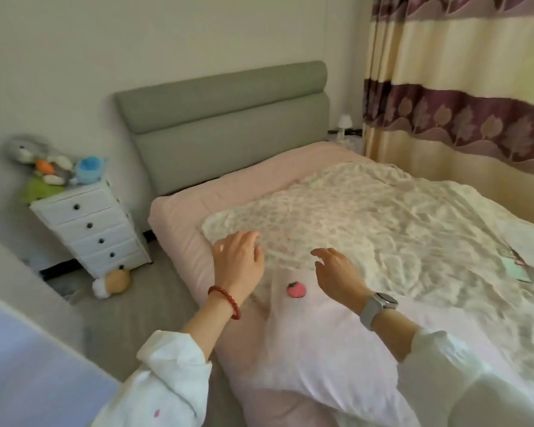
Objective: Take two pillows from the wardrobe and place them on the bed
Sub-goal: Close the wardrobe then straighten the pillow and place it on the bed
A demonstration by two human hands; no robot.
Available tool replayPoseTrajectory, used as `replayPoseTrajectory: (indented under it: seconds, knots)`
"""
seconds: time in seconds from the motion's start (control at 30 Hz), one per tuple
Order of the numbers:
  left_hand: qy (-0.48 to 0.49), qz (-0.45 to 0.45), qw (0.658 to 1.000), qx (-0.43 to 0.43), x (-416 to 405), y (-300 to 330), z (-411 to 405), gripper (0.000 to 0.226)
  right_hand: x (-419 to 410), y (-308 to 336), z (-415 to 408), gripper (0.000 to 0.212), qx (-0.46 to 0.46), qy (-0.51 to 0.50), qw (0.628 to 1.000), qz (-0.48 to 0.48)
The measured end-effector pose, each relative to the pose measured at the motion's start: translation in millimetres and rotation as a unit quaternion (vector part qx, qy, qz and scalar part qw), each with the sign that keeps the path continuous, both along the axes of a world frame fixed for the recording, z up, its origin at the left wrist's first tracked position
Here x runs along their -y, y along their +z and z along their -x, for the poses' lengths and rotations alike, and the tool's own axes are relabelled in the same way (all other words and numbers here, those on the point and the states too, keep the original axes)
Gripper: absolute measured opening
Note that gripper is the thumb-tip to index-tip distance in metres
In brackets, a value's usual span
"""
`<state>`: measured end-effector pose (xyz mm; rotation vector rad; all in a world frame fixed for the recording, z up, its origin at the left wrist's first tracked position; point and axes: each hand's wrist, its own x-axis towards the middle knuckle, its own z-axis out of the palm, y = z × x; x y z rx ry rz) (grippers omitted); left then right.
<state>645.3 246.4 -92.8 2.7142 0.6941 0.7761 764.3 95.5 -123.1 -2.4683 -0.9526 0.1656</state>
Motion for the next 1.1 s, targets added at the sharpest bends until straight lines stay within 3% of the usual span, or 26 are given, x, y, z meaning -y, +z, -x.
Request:
replayPoseTrajectory:
  seconds: [0.13,0.3,0.43,0.53,0.63,0.7,0.77,0.93,1.1]
  knots:
    - [0.130,-0.094,0.986,0.040,-64,32,94,0.022,-103,11,62,0.035,-0.048,0.174,0.979,-0.098]
    - [0.292,-0.207,0.934,-0.011,-104,60,234,0.029,-217,46,181,0.038,-0.109,0.371,0.903,-0.187]
    - [0.390,-0.193,0.900,-0.039,-116,74,327,0.039,-286,80,271,0.059,-0.153,0.473,0.842,-0.209]
    - [0.435,-0.170,0.883,-0.052,-118,85,372,0.042,-319,105,315,0.070,-0.240,0.457,0.820,-0.246]
    - [0.446,-0.165,0.879,-0.038,-115,92,400,0.045,-326,109,334,0.058,-0.312,0.380,0.815,-0.307]
    - [0.435,-0.175,0.883,-0.033,-106,93,409,0.048,-317,100,337,0.058,-0.295,0.365,0.825,-0.316]
    - [0.424,-0.193,0.885,-0.020,-93,92,412,0.048,-297,91,338,0.056,-0.275,0.394,0.808,-0.342]
    - [0.401,-0.275,0.873,0.013,-49,87,418,0.049,-232,71,353,0.045,-0.236,0.548,0.699,-0.395]
    - [0.422,-0.402,0.811,-0.050,6,88,449,0.050,-193,60,406,0.050,-0.191,0.716,0.583,-0.334]
